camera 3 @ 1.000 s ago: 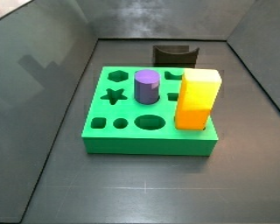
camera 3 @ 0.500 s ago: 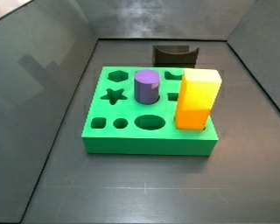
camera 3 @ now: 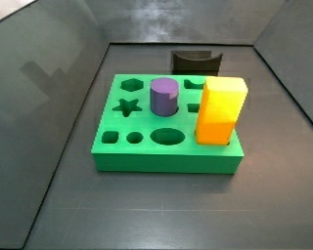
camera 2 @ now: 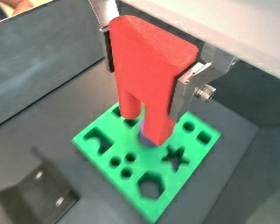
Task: Pick up the square-circle object. Move up. Place the square-circle object on the fixture. Regrasp the square-circle object. Rotate the square-circle object. Move to above the board. Insert the square-circle object.
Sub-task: Move to above the board, then insert the square-circle object.
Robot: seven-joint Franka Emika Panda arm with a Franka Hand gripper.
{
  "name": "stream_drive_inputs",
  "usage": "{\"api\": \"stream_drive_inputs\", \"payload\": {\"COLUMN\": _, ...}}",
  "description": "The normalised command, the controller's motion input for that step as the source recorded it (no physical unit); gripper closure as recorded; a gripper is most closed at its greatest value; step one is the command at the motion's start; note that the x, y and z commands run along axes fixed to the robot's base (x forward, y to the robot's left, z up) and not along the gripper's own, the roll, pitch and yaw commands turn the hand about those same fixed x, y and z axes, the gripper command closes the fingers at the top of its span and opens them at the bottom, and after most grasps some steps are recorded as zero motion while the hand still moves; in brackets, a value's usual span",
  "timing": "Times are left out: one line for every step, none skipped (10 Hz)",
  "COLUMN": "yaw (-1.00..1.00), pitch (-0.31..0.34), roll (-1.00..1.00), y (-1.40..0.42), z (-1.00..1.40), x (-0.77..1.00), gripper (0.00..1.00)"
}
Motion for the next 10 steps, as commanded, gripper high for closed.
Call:
{"api": "stream_drive_inputs", "payload": {"yaw": 0.02, "pitch": 0.129, "roll": 0.01, "y": -1.00, "z": 0.18, "x": 0.22, "gripper": 1.00}}
{"api": "stream_drive_inputs", "payload": {"yaw": 0.02, "pitch": 0.134, "roll": 0.01, "y": -1.00, "z": 0.18, "x": 0.25, "gripper": 1.00}}
{"api": "stream_drive_inputs", "payload": {"yaw": 0.01, "pitch": 0.136, "roll": 0.01, "y": -0.63, "z": 0.12, "x": 0.19, "gripper": 1.00}}
{"api": "stream_drive_inputs", "payload": {"yaw": 0.01, "pitch": 0.129, "roll": 0.02, "y": -0.36, "z": 0.08, "x": 0.14, "gripper": 1.00}}
{"api": "stream_drive_inputs", "payload": {"yaw": 0.01, "pitch": 0.098, "roll": 0.02, "y": -0.18, "z": 0.05, "x": 0.09, "gripper": 1.00}}
{"api": "stream_drive_inputs", "payload": {"yaw": 0.13, "pitch": -0.069, "roll": 0.01, "y": -0.34, "z": -1.00, "x": -0.46, "gripper": 1.00}}
{"api": "stream_drive_inputs", "payload": {"yaw": 0.12, "pitch": -0.071, "roll": 0.00, "y": -0.36, "z": -1.00, "x": -0.47, "gripper": 1.00}}
{"api": "stream_drive_inputs", "payload": {"yaw": 0.12, "pitch": -0.089, "roll": 0.00, "y": -0.37, "z": -1.00, "x": -0.44, "gripper": 1.00}}
{"api": "stream_drive_inputs", "payload": {"yaw": 0.15, "pitch": -0.091, "roll": 0.00, "y": -0.34, "z": -1.00, "x": -0.41, "gripper": 1.00}}
{"api": "stream_drive_inputs", "payload": {"yaw": 0.23, "pitch": -0.109, "roll": 0.00, "y": -0.26, "z": -0.98, "x": -0.23, "gripper": 1.00}}
